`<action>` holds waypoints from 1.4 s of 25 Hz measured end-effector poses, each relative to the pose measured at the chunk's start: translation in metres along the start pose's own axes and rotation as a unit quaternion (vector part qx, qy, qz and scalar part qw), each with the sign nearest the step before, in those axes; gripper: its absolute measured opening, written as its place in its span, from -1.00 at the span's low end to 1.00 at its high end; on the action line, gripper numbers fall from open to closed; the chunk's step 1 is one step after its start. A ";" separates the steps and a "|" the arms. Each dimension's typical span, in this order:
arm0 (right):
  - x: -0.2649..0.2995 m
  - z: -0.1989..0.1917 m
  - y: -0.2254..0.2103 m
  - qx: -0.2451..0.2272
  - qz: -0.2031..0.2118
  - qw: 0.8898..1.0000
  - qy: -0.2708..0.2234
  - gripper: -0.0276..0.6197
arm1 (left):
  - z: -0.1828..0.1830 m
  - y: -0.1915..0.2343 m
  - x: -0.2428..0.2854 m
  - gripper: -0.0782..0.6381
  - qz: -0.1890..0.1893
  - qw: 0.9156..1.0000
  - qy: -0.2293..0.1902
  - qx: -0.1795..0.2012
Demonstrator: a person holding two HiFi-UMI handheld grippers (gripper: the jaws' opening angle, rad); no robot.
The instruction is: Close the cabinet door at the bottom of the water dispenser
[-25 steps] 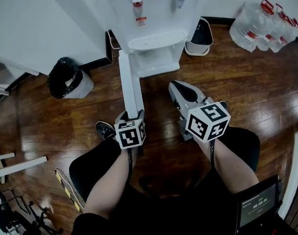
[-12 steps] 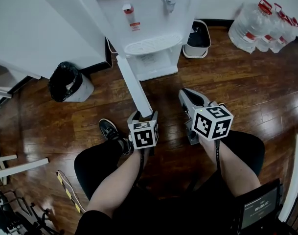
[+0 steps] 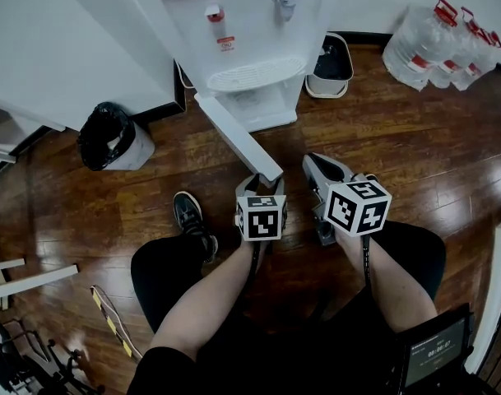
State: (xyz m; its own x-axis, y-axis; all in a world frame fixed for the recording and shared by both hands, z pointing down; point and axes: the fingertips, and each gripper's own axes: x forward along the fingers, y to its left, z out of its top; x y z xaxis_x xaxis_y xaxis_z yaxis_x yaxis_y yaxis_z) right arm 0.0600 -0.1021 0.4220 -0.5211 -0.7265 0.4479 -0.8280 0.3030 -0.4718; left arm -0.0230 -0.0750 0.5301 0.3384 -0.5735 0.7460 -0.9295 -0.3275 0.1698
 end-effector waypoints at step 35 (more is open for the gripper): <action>0.031 -0.040 -0.067 -0.025 -0.041 0.994 0.098 -0.90 | 0.038 -0.012 0.053 -0.13 -0.019 0.974 -0.021 0.224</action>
State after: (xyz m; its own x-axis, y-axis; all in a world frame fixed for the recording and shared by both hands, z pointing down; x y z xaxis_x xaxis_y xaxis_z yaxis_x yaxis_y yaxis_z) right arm 0.0909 -0.1204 0.4982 -0.4785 -0.6174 0.6243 -0.8755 0.2817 -0.3925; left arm 0.0119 -0.1303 0.5432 0.3858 -0.5821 0.7158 -0.7624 -0.6380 -0.1079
